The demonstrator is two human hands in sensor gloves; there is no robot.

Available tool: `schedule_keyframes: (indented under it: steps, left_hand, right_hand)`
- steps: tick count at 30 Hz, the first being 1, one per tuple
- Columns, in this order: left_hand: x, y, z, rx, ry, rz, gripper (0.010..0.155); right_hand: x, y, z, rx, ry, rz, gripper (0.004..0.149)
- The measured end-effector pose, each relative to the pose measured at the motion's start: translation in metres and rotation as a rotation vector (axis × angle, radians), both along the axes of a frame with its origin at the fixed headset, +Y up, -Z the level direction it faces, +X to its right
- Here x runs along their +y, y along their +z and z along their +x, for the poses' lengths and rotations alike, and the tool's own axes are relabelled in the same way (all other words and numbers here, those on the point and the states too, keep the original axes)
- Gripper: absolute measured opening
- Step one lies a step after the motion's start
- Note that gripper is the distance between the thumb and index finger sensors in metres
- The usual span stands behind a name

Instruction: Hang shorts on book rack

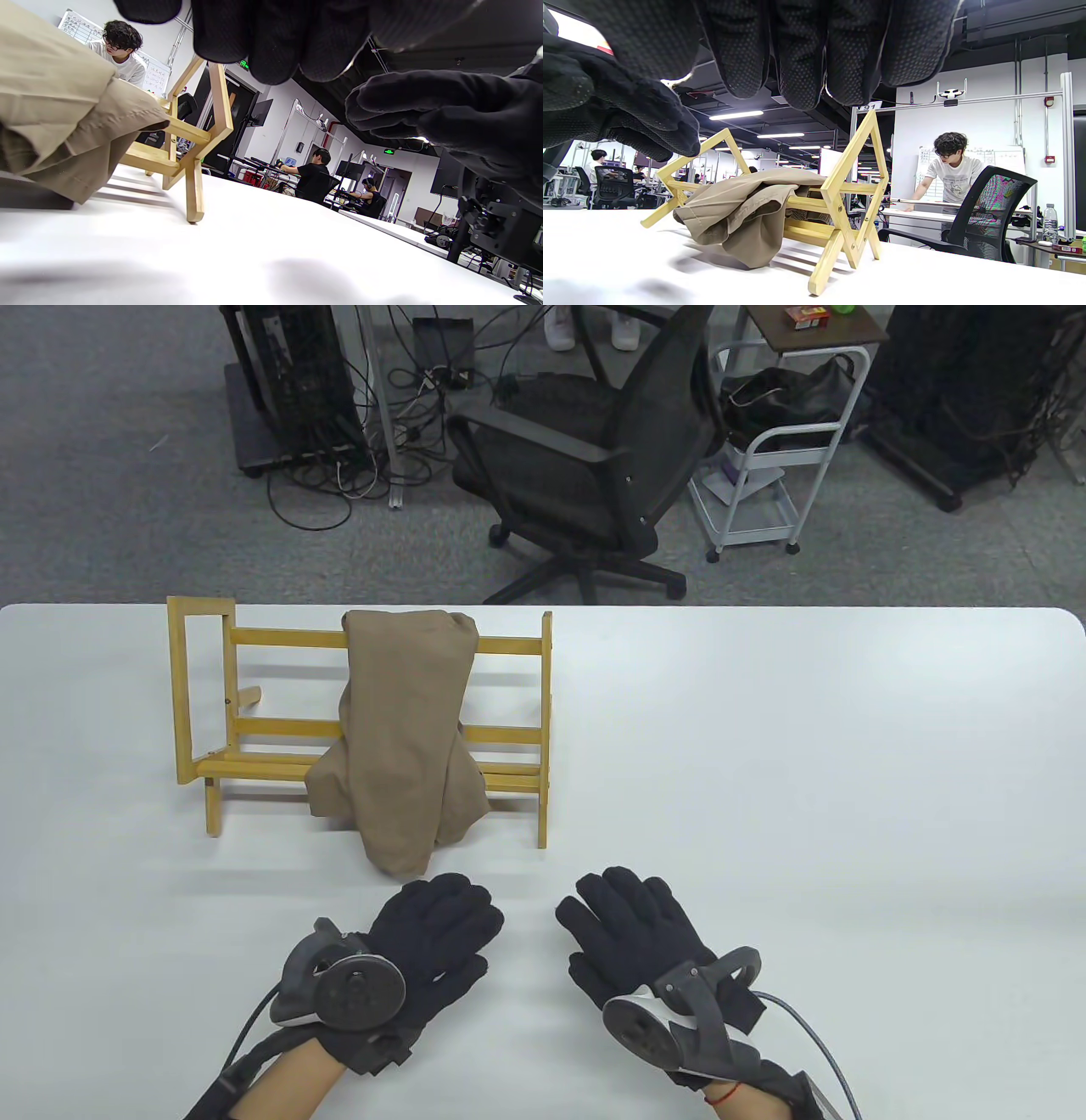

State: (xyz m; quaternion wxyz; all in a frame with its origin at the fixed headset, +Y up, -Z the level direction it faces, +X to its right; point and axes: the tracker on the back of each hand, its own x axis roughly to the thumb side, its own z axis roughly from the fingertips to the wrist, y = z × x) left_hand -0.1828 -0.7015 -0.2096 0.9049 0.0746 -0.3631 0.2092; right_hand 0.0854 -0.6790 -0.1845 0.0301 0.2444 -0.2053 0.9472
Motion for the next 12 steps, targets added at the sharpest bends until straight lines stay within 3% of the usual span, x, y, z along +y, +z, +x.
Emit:
schedule_keyframes:
  steps: [12]
  left_hand:
    - [-0.001,-0.0006,0.0,0.002,0.003,-0.004,0.055]
  right_hand:
    - [-0.0015,-0.0008,0.0004,-0.001,0.001,-0.002,0.057]
